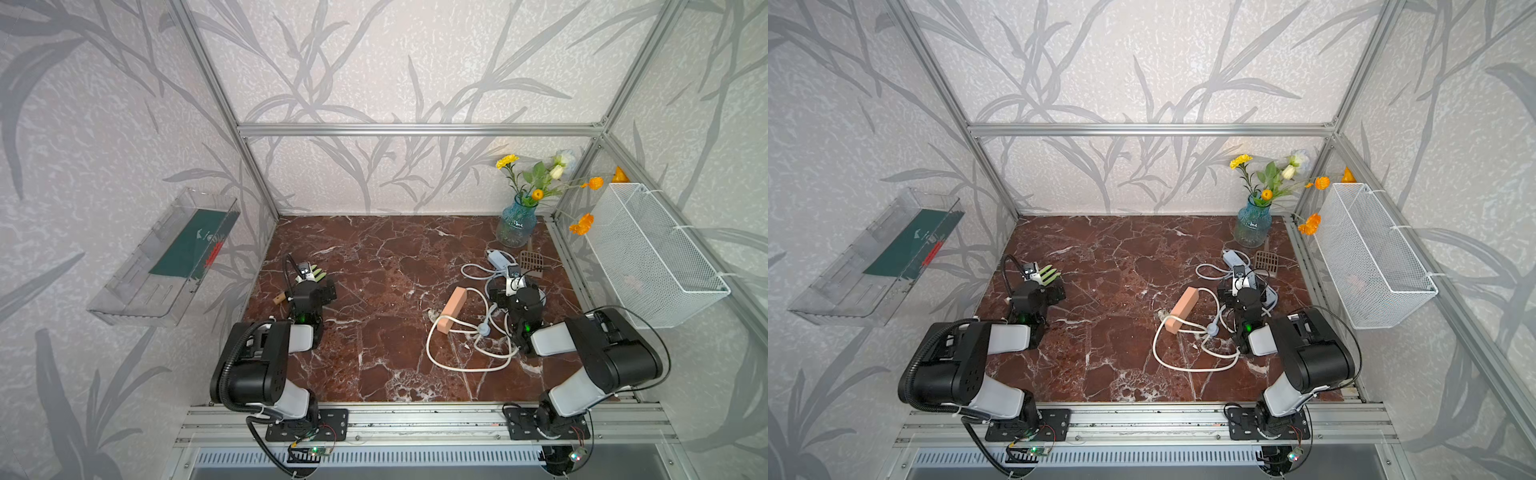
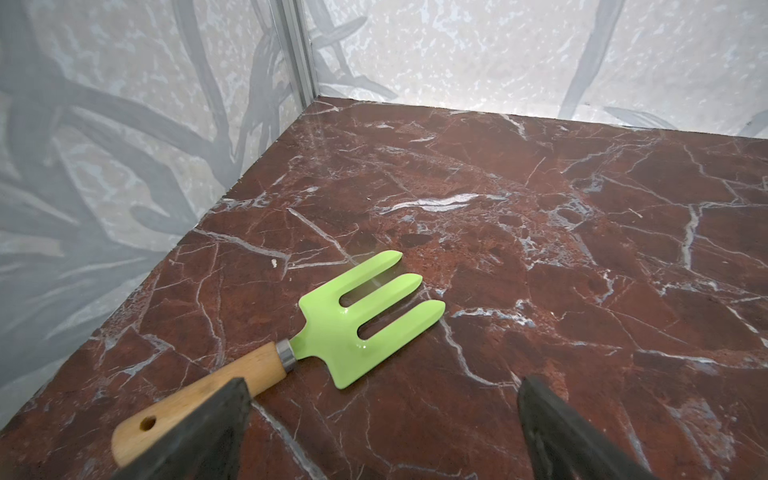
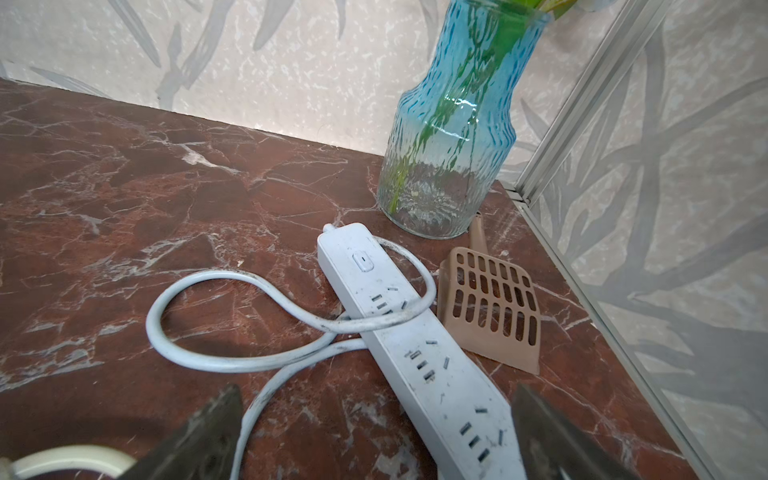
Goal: Wrap the cord around the power strip
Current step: Pick up the power strip from the center of the board.
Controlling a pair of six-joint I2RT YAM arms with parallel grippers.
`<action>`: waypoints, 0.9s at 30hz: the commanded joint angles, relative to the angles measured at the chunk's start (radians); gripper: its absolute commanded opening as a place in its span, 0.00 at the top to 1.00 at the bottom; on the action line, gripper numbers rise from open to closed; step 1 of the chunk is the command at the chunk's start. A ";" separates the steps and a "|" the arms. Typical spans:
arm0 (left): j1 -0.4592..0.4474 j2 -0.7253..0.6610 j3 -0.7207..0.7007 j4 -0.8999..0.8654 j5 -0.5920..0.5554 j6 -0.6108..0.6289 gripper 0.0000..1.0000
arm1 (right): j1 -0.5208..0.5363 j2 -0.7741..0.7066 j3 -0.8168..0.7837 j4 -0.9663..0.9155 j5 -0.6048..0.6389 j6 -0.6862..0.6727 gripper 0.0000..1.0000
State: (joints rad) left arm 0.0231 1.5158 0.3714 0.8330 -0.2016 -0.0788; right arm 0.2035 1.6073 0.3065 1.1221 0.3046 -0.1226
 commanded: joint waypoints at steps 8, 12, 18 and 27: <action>0.076 -0.002 -0.001 0.036 0.172 -0.029 0.00 | -0.004 0.002 0.015 -0.002 -0.003 0.008 0.01; 0.082 -0.003 -0.001 0.038 0.185 -0.032 0.00 | -0.004 0.001 0.017 -0.006 -0.004 0.009 0.01; 0.082 -0.002 -0.002 0.038 0.185 -0.032 0.00 | -0.004 0.000 0.016 -0.004 -0.004 0.009 0.01; 0.082 -0.002 -0.002 0.038 0.185 -0.031 0.00 | -0.017 -0.004 0.030 -0.039 -0.014 0.021 0.01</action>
State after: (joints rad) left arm 0.1005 1.5158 0.3714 0.8459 -0.0246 -0.0906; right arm 0.1986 1.6073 0.3099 1.1137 0.3023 -0.1200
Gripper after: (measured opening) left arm 0.995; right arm 0.991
